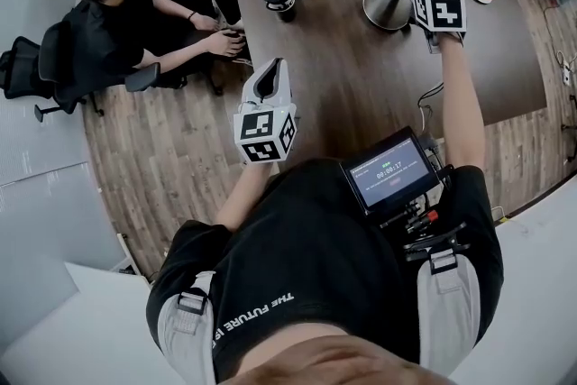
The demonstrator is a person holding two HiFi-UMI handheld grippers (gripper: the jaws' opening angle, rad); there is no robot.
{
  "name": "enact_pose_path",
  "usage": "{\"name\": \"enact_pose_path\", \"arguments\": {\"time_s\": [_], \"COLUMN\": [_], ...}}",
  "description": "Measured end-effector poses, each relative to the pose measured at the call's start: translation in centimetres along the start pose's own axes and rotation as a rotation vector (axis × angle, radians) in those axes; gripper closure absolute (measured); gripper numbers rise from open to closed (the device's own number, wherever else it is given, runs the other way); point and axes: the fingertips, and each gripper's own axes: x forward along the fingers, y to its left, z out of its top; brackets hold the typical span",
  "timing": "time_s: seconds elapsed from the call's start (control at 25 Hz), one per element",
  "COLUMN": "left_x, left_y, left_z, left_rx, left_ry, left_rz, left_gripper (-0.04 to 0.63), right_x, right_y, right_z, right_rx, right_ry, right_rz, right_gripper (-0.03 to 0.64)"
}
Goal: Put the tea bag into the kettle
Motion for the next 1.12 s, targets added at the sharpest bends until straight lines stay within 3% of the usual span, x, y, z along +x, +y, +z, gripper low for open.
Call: {"name": "enact_pose_path", "arguments": {"time_s": [0.32,1.12], "left_x": [-0.3,-0.5], "left_y": [-0.2,-0.2], "left_z": [0.0,-0.2], "left_rx": [0.003,-0.004], "left_ry": [0.02,0.041], "left_rz": [0.004,0.004], "left_gripper": [0.58,0.58], "right_x": [1.1,1.7], "right_y": [0.0,0.4], "right_z": [-2.7,-4.9], "right_rx": [0.035,0.056], "right_ry": [0.049,0.093], "right_rz": [-0.004,-0.01], "right_gripper": [0.609,0.609]}}
